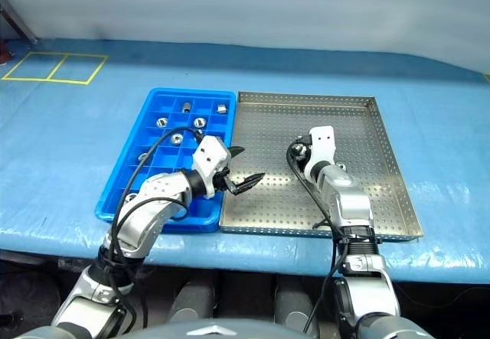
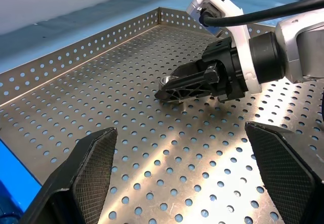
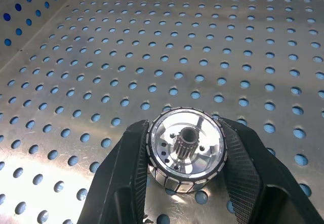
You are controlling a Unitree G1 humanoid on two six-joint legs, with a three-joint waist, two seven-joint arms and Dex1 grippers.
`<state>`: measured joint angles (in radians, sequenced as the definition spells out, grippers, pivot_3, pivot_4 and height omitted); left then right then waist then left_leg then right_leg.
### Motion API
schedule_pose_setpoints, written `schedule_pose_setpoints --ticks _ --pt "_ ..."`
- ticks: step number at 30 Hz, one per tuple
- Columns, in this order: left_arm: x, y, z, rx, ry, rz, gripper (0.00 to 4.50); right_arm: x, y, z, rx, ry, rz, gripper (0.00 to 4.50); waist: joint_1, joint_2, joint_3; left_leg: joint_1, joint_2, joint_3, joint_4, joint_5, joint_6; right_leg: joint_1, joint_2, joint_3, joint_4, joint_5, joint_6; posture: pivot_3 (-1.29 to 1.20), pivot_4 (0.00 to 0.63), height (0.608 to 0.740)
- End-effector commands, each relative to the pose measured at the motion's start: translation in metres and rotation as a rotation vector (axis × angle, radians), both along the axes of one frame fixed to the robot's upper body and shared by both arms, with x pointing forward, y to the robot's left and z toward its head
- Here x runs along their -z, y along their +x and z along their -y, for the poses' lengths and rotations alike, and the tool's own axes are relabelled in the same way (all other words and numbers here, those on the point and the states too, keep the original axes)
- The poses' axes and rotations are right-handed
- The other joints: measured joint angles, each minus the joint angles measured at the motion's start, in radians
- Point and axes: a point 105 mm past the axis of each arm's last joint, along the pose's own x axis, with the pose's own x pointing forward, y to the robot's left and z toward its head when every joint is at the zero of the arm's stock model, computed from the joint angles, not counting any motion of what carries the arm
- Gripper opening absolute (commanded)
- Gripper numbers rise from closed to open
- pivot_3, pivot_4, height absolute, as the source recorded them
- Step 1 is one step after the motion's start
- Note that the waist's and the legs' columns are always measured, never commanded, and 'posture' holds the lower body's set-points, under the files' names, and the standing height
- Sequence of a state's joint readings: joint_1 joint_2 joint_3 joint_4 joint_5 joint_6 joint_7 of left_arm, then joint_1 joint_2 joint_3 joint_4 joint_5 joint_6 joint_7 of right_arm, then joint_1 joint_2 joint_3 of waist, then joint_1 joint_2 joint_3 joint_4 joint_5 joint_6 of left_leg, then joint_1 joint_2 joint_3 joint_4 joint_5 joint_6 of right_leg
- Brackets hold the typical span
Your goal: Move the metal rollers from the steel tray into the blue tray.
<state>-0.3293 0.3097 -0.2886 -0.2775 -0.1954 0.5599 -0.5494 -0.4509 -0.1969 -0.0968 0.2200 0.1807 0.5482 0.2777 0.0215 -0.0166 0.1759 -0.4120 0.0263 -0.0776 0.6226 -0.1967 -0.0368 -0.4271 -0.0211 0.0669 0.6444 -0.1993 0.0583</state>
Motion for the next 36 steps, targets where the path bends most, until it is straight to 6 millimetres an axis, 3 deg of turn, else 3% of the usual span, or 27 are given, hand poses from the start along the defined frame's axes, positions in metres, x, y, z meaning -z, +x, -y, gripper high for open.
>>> schedule_pose_setpoints --ticks 1,8,16,22,36 --pt "-0.012 -0.003 -0.005 -0.026 -0.014 0.048 4.43 -0.033 0.002 -0.010 -0.048 0.004 0.120 1.71 -0.001 0.000 0.000 0.000 0.000 0.000 0.000 0.000 0.000 0.000 0.000 0.000 0.000 0.000 0.000 0.22 0.150 0.740" --pt "-0.026 -0.011 -0.048 -0.228 0.034 0.112 4.43 -0.069 -0.018 -0.081 -0.381 0.066 0.214 1.71 -0.005 0.000 0.000 0.001 0.001 -0.001 -0.002 0.000 0.000 -0.001 0.001 0.000 0.001 0.000 -0.001 0.27 0.150 0.740" --pt "-0.026 -0.026 -0.080 -0.432 0.130 0.123 4.43 -0.081 -0.025 -0.137 -0.584 0.086 0.232 1.71 0.024 0.000 0.000 0.000 0.001 -0.001 -0.001 0.000 0.000 0.000 0.001 0.000 0.000 -0.001 -0.001 0.34 0.150 0.740" --pt "-0.011 -0.039 -0.098 -0.506 0.191 0.054 4.43 -0.078 -0.017 -0.160 -0.644 0.098 0.211 1.71 0.054 0.000 0.000 0.001 0.001 -0.001 -0.001 0.000 0.000 -0.001 0.001 -0.001 0.001 -0.001 -0.001 0.39 0.150 0.740" --pt "0.000 -0.045 -0.102 -0.540 0.205 0.015 4.43 -0.061 -0.014 -0.190 -0.736 0.101 0.149 1.71 0.106 0.001 0.000 0.001 0.001 -0.001 -0.003 0.000 -0.001 -0.002 0.001 -0.002 0.000 -0.001 -0.002 0.44 0.150 0.740"
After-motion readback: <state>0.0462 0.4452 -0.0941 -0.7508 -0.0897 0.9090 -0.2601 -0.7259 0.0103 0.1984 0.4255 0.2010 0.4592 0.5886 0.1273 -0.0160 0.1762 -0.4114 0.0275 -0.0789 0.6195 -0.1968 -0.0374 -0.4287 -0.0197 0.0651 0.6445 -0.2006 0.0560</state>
